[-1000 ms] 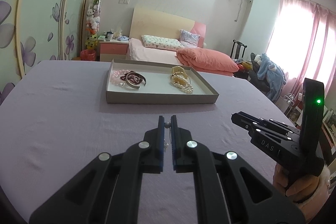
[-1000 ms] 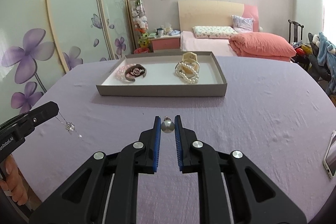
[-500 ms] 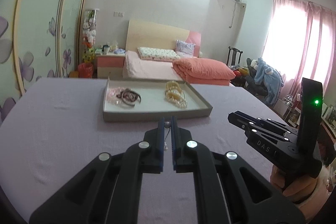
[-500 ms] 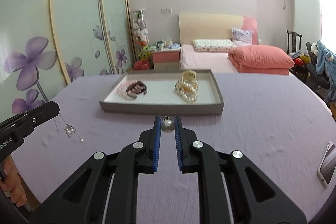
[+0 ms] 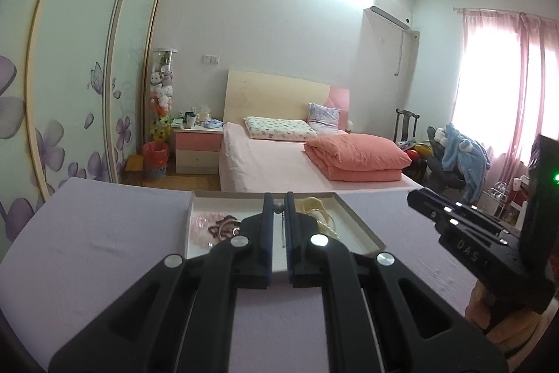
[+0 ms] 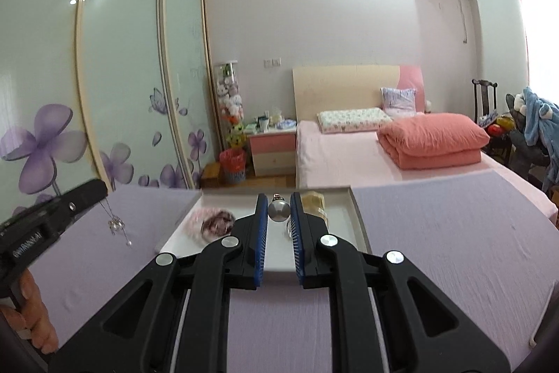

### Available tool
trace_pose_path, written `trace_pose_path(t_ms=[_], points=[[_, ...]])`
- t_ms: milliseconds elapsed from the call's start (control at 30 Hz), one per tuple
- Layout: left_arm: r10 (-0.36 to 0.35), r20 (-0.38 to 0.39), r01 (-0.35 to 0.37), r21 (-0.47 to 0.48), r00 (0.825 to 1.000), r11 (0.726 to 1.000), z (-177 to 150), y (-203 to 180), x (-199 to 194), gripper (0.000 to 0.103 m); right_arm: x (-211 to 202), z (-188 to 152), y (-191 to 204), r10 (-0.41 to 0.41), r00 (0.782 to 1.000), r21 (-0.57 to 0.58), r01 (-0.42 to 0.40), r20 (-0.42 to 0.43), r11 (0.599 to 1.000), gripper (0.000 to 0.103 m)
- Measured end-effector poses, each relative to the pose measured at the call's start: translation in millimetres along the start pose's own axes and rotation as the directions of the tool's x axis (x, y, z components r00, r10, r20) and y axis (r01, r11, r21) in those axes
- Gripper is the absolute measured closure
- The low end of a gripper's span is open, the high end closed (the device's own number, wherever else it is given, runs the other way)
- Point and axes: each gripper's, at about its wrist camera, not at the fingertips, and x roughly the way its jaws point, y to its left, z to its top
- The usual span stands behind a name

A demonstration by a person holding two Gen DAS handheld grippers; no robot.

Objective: Organize jewelry
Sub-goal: 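Lower both earrings into the tray and open both tools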

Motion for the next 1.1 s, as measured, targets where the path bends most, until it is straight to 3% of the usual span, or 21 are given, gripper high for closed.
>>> trace_pose_path(t_ms=[233, 533, 967, 1033, 1100], points=[[0.020, -0.014, -0.019, 0.005, 1.000, 1.000, 3.7, 6.6, 57.0, 0.096, 45.9, 10.2, -9.0, 0.003, 1.000, 0.020, -0.003, 0.010, 1.000, 0.089], [0.029, -0.038, -0.028, 0.011, 0.999, 1.000, 1.0, 14.4, 119.6, 0.096, 111.0, -2.8, -12.8, -0.010, 0.997, 0.039, 0.013, -0.078, 0.999, 0.089], [0.039, -0.114, -0.040, -0.011, 0.993, 0.999, -20.4, 22.8, 161.9, 0.096, 140.3, -19.3, -11.5, -0.011, 0.985, 0.059, 0.021, -0.170, 0.998, 0.088], [0.041, -0.121, -0.043, -0.014, 0.992, 0.999, -21.6, 23.8, 164.9, 0.095, 143.1, -19.6, -10.8, -0.006, 0.984, 0.060, 0.018, -0.179, 0.998, 0.085], [0.057, -0.115, -0.059, -0.019, 0.992, 0.998, -20.8, 26.5, 166.1, 0.088, 140.9, -19.0, -11.2, -0.015, 0.985, 0.058, 0.025, -0.173, 0.998, 0.056]])
